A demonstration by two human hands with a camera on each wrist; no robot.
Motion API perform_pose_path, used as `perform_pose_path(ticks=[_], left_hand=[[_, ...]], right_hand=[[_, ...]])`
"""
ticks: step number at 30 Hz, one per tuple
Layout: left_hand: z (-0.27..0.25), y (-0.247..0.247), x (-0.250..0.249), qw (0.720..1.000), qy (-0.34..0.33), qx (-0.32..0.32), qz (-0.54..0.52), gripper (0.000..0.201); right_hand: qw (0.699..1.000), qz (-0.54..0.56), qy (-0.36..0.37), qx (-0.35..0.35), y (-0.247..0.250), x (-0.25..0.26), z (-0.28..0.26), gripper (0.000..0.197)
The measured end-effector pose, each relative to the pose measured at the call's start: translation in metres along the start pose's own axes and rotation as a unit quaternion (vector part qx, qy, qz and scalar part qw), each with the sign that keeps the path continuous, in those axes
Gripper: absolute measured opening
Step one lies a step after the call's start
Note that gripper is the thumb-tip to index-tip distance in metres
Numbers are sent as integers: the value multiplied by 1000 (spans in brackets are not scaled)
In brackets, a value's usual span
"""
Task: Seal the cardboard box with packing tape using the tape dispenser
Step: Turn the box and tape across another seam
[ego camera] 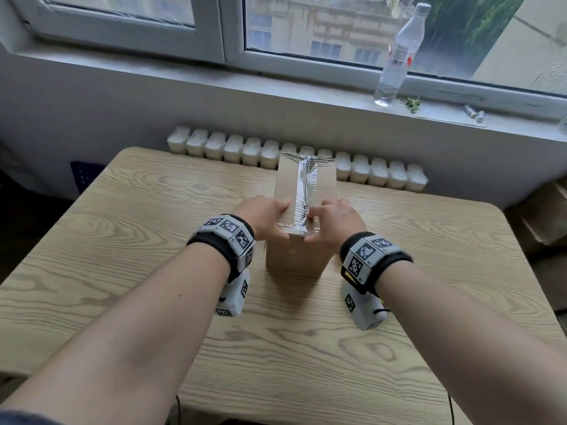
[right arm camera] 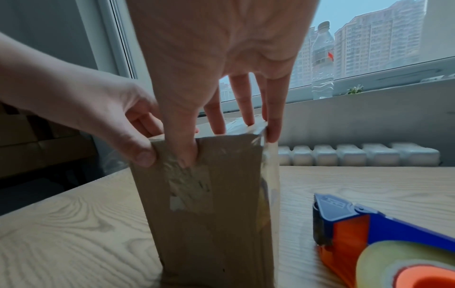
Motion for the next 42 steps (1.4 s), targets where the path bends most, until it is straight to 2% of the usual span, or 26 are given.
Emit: perform_pose_path(ticks=[4, 11, 13, 17, 19, 22, 30, 33, 42], left_hand=[[1, 1, 0, 1000, -5, 8, 20, 80], [5, -4, 2, 999, -6, 29, 42, 92], [7, -4, 3, 998, -2, 49, 37, 99], [5, 0, 11, 990, 4, 127, 61, 118], [5, 1, 12, 989, 3, 122, 88, 119], [5, -2, 7, 990, -22, 69, 120, 112], [13, -8, 5, 992, -40, 31, 114, 116], [13, -11, 3, 993, -37, 2, 110, 109], [9, -20, -5, 995, 11, -43, 89, 95]], right_hand=[[1000, 5, 9, 17, 2, -4, -2, 41], [999, 1, 31, 29, 0, -15, -2, 64], [998, -13, 37, 54, 0, -18, -2, 70], [991, -29, 49, 125, 6, -30, -12, 94], [989, -52, 47, 127, 8, -37, -17, 98], [992, -54, 39, 110, 4, -40, -21, 101], [1000, -1, 4, 31, -14, -37, -13, 87], [1000, 13, -9, 10, -19, -37, -13, 80], [999, -37, -27, 5, -28, -30, -7, 63]])
Point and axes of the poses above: each hand's wrist, its own z-axis towards the middle knuckle, its own y-axis out of the back of the hand, x = y × z, the point moved 5 cm from there along z, towards the middle knuckle, and after that the axes turned 13 degrees about y, right-handed, at the moved point
